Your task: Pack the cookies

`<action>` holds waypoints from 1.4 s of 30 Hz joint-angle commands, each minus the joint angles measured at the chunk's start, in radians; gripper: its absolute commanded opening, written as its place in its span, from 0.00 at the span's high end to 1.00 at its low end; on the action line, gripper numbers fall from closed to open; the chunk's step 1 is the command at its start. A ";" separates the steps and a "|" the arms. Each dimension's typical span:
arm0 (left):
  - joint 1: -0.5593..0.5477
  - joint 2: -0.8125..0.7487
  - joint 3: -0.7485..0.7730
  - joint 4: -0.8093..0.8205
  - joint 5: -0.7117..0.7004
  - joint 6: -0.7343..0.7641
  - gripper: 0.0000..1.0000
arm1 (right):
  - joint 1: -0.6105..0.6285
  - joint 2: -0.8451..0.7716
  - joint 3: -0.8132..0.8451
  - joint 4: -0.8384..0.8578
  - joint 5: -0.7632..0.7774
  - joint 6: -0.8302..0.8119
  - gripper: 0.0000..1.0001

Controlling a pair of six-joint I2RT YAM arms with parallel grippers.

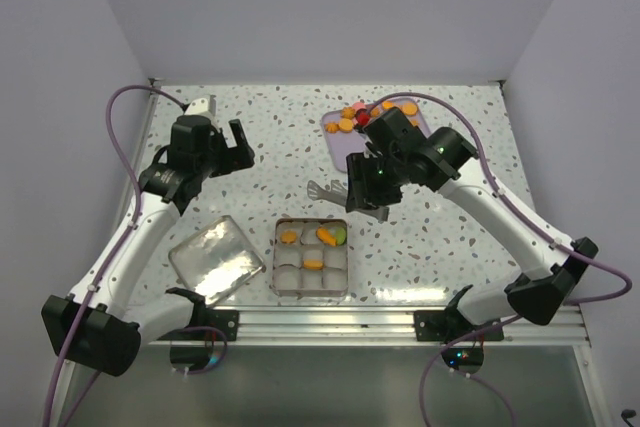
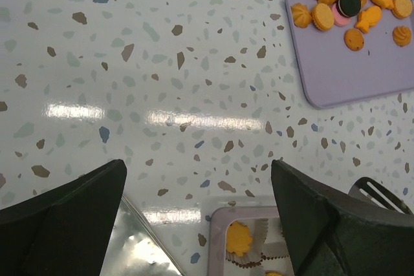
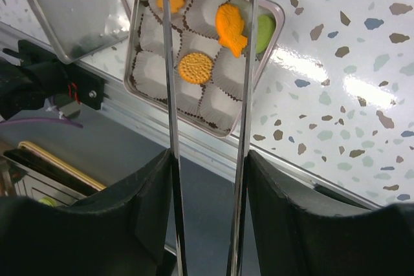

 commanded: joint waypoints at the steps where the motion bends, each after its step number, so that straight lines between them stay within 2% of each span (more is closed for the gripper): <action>1: 0.005 -0.021 0.000 0.018 -0.015 0.031 0.00 | 0.005 0.018 0.074 -0.018 0.001 -0.013 0.50; 10: 0.005 -0.028 -0.020 0.023 -0.013 0.034 0.00 | 0.085 0.013 0.042 -0.055 -0.010 -0.011 0.55; 17: 0.005 -0.040 -0.040 0.026 -0.013 0.032 0.00 | 0.174 0.015 -0.020 -0.094 0.064 0.007 0.56; 24: 0.005 -0.057 -0.057 0.020 -0.018 0.027 0.00 | 0.174 0.030 -0.087 -0.109 0.138 0.002 0.57; 42: 0.005 -0.055 -0.037 0.000 -0.033 0.038 0.00 | 0.178 0.044 -0.086 -0.028 0.059 0.002 0.57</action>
